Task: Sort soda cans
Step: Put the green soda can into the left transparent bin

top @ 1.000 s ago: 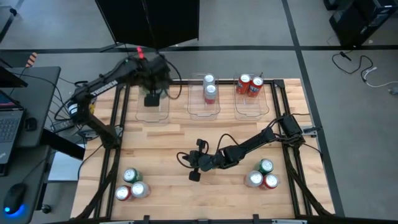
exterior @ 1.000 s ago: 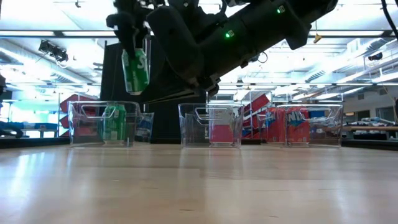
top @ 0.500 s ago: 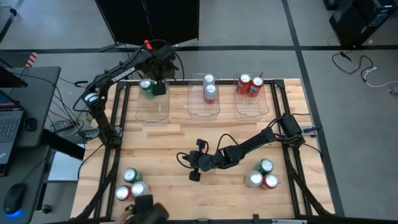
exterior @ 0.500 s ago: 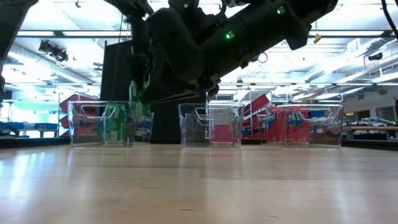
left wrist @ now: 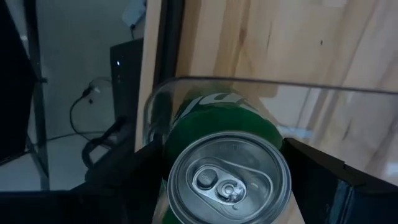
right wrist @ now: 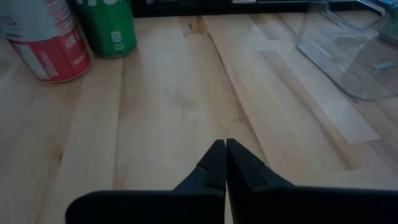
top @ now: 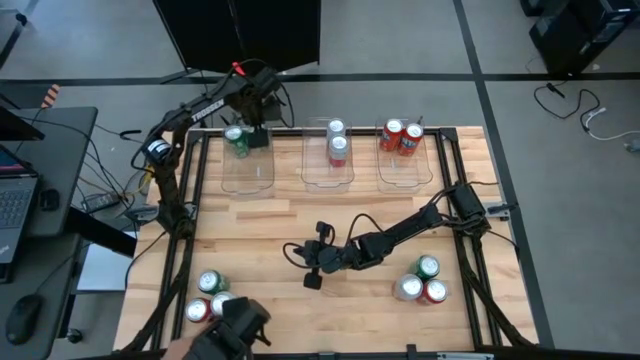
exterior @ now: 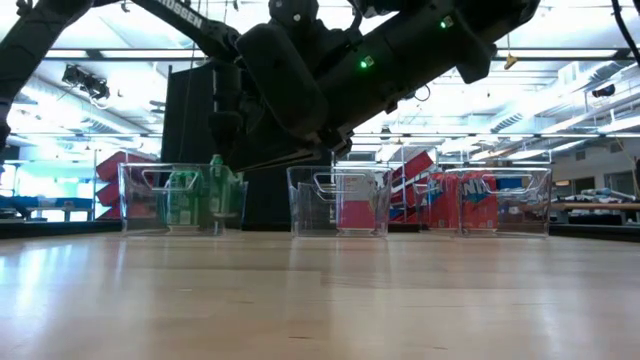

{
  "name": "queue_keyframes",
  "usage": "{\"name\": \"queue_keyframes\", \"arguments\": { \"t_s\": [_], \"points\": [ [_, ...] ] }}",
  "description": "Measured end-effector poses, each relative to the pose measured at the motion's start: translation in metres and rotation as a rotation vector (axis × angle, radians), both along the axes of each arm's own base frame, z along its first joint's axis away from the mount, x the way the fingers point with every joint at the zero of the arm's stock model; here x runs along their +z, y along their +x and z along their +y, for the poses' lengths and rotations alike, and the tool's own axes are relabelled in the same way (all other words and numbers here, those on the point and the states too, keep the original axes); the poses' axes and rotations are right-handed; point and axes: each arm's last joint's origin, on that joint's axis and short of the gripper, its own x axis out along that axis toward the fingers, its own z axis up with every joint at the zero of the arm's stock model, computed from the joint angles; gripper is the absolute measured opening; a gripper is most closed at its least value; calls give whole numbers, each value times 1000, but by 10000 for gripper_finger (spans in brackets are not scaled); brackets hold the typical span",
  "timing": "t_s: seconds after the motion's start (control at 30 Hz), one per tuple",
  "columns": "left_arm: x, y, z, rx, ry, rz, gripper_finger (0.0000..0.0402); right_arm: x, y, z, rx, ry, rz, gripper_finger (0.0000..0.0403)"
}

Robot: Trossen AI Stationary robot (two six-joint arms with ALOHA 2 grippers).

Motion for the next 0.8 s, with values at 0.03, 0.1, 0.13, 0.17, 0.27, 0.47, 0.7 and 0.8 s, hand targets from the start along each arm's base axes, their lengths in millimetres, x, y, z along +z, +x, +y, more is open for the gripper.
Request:
{"name": "queue_keyframes", "arguments": {
  "t_s": [0.03, 0.1, 0.13, 0.17, 0.27, 0.47, 0.7, 0.8],
  "points": [
    [0, 0, 1, -2, 5, -6, 289, 0, 0, 0, -1, 1, 0, 0],
    [0, -2, 2, 1, 0, -9, 289, 0, 0, -1, -2, 1, -1, 0],
    [0, -3, 3, 5, -6, -14, 289, 0, 0, -1, -2, 1, -1, 0],
    [0, -4, 4, 10, -9, -17, 289, 0, 0, -1, -2, 1, -1, 0],
    [-5, -6, 5, 16, -18, -20, 289, 0, 0, -1, -2, 2, -1, 0],
    [-23, -8, 6, 21, -28, -14, 289, 0, 0, -1, -2, 2, -2, 0],
    [-28, -10, 8, 36, -9, 0, 289, 1, 1, -1, -3, 4, -8, 0],
    [-28, -10, 8, 58, 6, 7, 293, 1, 1, -1, -3, 5, -9, 0]
  ]
}}
